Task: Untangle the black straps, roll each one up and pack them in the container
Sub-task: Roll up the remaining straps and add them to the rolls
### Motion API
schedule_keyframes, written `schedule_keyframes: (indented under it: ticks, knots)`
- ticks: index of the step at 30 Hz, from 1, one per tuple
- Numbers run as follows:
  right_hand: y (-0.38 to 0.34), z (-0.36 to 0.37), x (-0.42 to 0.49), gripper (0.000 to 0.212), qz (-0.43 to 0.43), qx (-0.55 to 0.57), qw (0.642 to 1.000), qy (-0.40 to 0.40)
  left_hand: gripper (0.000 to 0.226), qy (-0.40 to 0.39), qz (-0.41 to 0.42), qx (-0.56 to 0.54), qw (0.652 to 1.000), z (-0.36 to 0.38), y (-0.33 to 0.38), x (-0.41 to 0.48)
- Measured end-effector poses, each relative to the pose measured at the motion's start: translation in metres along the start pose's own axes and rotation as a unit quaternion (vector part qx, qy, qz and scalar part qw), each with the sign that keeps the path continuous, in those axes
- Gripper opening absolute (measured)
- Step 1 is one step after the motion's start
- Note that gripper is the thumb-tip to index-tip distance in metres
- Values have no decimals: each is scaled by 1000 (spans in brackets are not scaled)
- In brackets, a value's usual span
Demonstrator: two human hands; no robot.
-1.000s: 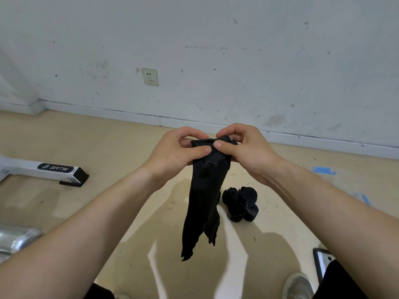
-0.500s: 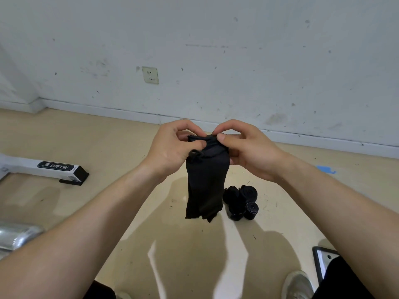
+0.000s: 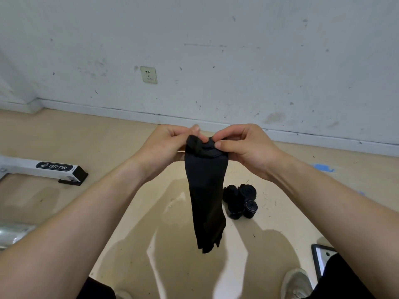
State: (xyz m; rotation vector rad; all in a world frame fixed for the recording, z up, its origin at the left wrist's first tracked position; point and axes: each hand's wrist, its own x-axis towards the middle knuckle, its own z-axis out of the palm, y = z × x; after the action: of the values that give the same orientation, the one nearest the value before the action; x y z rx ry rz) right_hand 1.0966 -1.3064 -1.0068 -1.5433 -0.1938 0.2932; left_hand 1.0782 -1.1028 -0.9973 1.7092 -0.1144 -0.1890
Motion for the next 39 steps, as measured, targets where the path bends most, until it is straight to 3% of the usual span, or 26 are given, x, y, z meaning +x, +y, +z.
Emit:
schedule_keyframes:
  ticks: [3, 6, 10, 13, 17, 22, 28, 35, 39]
  knots:
    - [2, 3, 0, 21, -29, -77, 996, 20, 6, 30, -44, -38, 998, 2, -5, 1]
    - [3, 4, -1, 23, -38, -103, 994, 19, 21, 16, -95, -88, 991, 2, -8, 1]
    - [6, 4, -2, 22, -45, -124, 991, 15, 6, -12, -104, -6, 994, 4, -5, -1]
    - [5, 3, -2, 24, -18, -62, 998, 1, 9, 23, -80, -9, 996, 4, -4, 2]
    - [1, 2, -3, 4, 19, -37, 999, -24, 13, 44, -63, -23, 997, 6, -4, 4]
    - [1, 1, 0, 7, 66, 65, 996, -13, 15, 49, -62, -27, 997, 9, -4, 5]
    - [3, 0, 1, 13, 99, 77, 992, -12, 21, 23, -99, -84, 991, 10, -5, 2]
    - [8, -1, 2, 18, 65, 45, 997, 23, 15, -5, -113, -172, 979, 5, -7, 0]
    - [8, 2, 2, 19, 53, 54, 997, 35, 15, 14, -65, -44, 997, 1, -10, -6]
